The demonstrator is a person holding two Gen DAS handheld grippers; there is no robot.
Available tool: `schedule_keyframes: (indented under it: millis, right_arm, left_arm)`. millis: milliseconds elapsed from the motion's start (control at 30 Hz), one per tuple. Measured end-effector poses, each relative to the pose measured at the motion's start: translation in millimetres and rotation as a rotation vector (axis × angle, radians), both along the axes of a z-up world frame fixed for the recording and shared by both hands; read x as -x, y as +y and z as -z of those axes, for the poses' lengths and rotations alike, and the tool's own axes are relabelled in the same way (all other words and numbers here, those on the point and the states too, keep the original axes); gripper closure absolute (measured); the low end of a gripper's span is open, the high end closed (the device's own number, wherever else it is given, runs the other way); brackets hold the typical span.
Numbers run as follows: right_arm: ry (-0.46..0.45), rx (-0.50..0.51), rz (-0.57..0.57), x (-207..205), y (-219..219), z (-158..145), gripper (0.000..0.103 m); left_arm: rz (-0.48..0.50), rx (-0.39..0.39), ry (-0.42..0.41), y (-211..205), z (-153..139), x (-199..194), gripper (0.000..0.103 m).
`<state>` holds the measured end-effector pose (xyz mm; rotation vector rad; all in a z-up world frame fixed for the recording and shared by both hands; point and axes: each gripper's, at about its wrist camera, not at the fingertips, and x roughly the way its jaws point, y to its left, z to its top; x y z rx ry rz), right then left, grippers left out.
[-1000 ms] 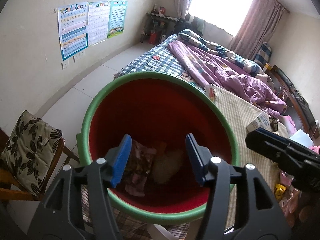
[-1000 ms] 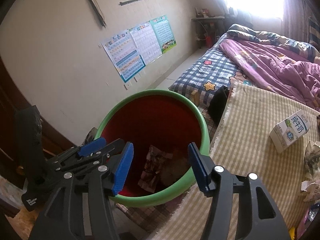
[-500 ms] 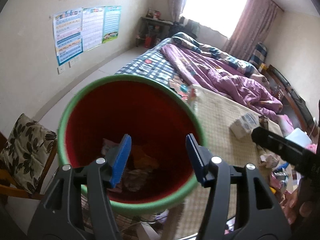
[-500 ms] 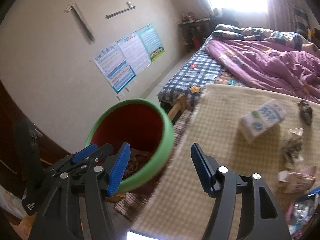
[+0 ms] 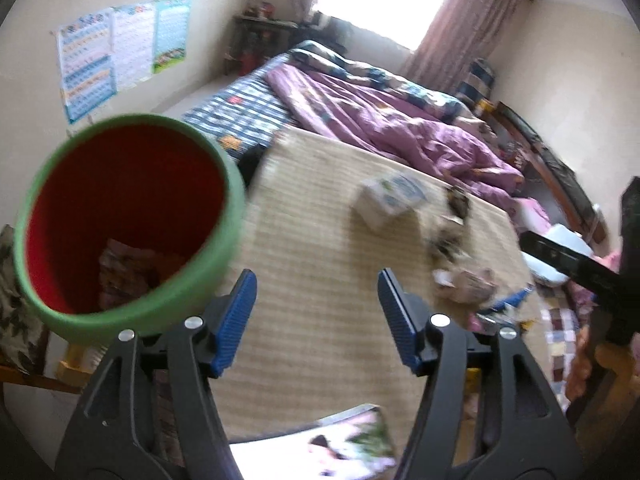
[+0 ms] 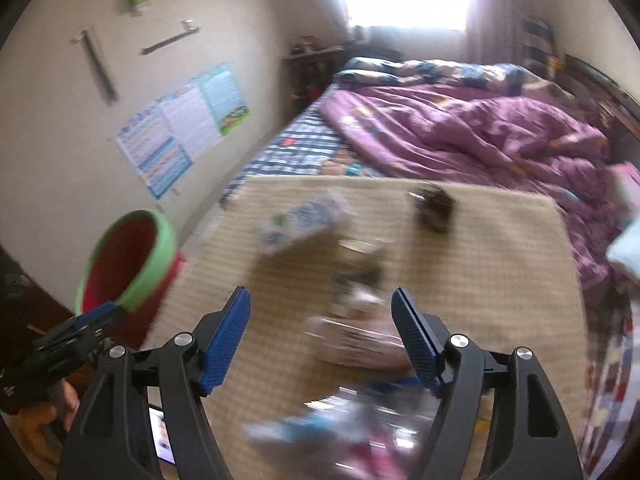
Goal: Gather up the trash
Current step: 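Move both open grippers back over the mat, then grasp the silver-blue wrapper with the left gripper while the right gripper grasps the blue wrapper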
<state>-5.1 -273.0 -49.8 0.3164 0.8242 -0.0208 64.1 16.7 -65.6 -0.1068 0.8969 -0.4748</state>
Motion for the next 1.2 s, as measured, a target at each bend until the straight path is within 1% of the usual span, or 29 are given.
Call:
schedule_keyframes:
  millis: [100, 133, 200, 233, 267, 333, 433, 467, 500, 533, 567, 600, 667, 800, 933, 1067, 1100, 1167, 1200]
  right_arm:
    - [0.022, -0.012, 0.044, 18, -33, 11, 0.032]
    - [0.028, -0.017, 0.054, 24, -41, 14, 0.032]
    - [0.035, -0.026, 0.063, 31, -51, 18, 0.032]
    - [0.04, -0.032, 0.069, 37, -58, 21, 0.032]
    - [0.042, -0.038, 0.072, 40, -62, 23, 0.032]
    - [0.046, -0.052, 0.078, 48, -71, 26, 0.032]
    - [0.05, -0.068, 0.086, 57, -82, 29, 0.032]
    - [0.051, -0.071, 0.088, 57, -82, 29, 0.032]
    - [0.052, -0.074, 0.091, 60, -85, 30, 0.032]
    - [0.054, -0.077, 0.094, 61, -86, 31, 0.032]
    - [0.056, -0.082, 0.098, 63, -89, 32, 0.032]
    - [0.058, -0.087, 0.101, 65, -92, 34, 0.032]
    - [0.064, -0.097, 0.106, 67, -96, 36, 0.032]
    - [0.082, -0.138, 0.106, 67, -102, 46, 0.032]
    - [0.108, -0.181, 0.083, 62, -102, 58, 0.031]
    - [0.128, -0.196, 0.072, 52, -100, 66, 0.031]
    - [0.132, -0.2, 0.071, 49, -100, 67, 0.03]
    - [0.148, -0.203, 0.071, 41, -100, 72, 0.024]
    - [0.157, -0.202, 0.069, 37, -99, 74, 0.024]
  left_arm:
    - [0.078, 0.029, 0.022, -33, 4, 19, 0.042]
    - [0.124, 0.046, 0.037, -49, 6, 27, 0.042]
    - [0.18, 0.064, 0.056, -69, 8, 37, 0.04]
    - [0.229, 0.075, 0.068, -85, 9, 45, 0.039]
    - [0.258, 0.076, 0.073, -94, 10, 50, 0.036]
    - [0.307, 0.06, 0.081, -113, 14, 59, 0.036]
    - [0.338, 0.036, 0.098, -134, 22, 65, 0.036]
    - [0.343, 0.035, 0.107, -139, 25, 67, 0.039]
    - [0.345, 0.034, 0.114, -143, 27, 68, 0.053]
    - [0.35, 0.026, 0.129, -146, 29, 68, 0.061]
    - [0.352, 0.025, 0.146, -148, 32, 68, 0.074]
    - [0.351, 0.029, 0.156, -149, 33, 68, 0.082]
    - [0.336, 0.041, 0.163, -148, 34, 66, 0.086]
    - [0.294, 0.051, 0.126, -142, 22, 64, 0.088]
    - [0.215, 0.077, 0.082, -124, 7, 54, 0.088]
    - [0.152, 0.079, 0.062, -109, 0, 47, 0.088]
    - [0.139, 0.078, 0.061, -106, -1, 45, 0.088]
    - [0.108, 0.075, 0.063, -98, -1, 41, 0.088]
    - [0.1, 0.075, 0.065, -96, -1, 41, 0.088]
